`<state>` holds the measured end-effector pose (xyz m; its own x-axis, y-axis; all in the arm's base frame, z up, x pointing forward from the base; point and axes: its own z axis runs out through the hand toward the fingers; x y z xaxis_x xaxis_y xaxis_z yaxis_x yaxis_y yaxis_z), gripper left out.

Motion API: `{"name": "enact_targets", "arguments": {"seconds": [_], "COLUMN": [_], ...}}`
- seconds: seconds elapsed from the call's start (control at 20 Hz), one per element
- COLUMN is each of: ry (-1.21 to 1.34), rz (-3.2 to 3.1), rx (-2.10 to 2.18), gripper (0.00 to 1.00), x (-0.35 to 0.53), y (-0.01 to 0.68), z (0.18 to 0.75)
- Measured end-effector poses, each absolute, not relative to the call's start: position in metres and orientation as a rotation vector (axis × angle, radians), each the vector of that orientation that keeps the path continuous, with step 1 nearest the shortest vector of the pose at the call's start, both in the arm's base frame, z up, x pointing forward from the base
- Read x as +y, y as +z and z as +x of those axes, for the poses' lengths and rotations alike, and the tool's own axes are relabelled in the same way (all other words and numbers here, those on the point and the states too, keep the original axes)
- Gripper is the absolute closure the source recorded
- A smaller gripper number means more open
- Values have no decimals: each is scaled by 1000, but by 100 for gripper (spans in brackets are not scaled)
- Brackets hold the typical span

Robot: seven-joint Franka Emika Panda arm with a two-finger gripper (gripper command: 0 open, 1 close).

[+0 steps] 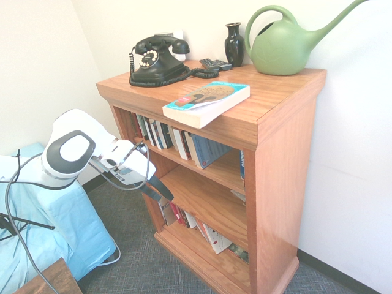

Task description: Organize the shelf

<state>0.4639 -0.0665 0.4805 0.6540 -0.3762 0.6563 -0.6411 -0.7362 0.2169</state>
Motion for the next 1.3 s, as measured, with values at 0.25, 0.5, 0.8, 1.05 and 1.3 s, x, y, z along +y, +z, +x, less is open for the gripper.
{"name": "enact_targets", "arguments": {"seconds": [0.25,0.5,0.8,1.05,1.3], "ry": [1024,1181,1208,1285,1340], "rz": [2216,1970,1800,1765,1735], "rx": [-600,-457,-417,-360,-349], "gripper": [0,0,0,0,0], "x": [-78,-83,-86,-72,-62], "y": [514,533,544,561,586], "z": [456,446,447,453,469]}}
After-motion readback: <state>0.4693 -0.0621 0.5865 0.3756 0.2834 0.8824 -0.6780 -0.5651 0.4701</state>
